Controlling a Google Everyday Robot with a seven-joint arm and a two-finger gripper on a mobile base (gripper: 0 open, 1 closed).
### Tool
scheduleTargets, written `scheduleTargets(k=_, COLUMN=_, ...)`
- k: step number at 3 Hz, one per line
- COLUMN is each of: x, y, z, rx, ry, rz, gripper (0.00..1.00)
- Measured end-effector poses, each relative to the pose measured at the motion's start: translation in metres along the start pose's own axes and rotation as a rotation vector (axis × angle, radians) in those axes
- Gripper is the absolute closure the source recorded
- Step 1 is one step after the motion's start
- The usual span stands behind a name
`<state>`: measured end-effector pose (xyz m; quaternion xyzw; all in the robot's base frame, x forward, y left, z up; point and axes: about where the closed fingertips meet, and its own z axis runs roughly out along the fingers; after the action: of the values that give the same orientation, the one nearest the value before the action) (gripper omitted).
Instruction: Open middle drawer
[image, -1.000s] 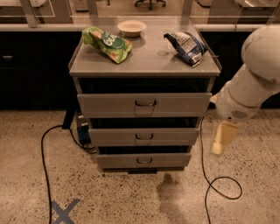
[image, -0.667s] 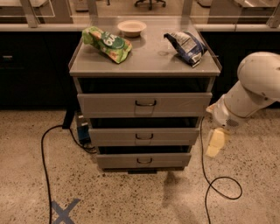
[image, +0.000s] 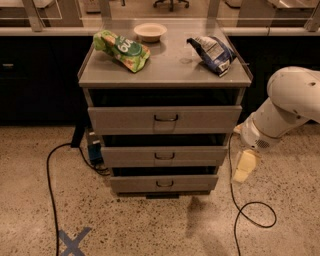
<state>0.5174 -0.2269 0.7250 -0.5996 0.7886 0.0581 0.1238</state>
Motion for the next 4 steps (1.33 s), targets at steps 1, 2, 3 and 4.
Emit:
scheduleTargets(k=1, x=-0.002, y=0.001, z=0.034, rx=-0.005, ry=-0.04, rz=0.007, gripper=0.0)
scheduleTargets(k=2, x=-0.012, y=0.0, z=0.102, rx=-0.018, ry=-0.135, rz=0.075, gripper=0.0)
scheduleTargets(k=3, x=-0.023, y=-0.005, z=0.162, rx=-0.001, ry=-0.213, rz=0.172, gripper=0.0)
scheduleTargets(k=4, x=-0.027, y=-0.017, z=0.165, rx=0.04, ry=-0.236, rz=0.181, gripper=0.0)
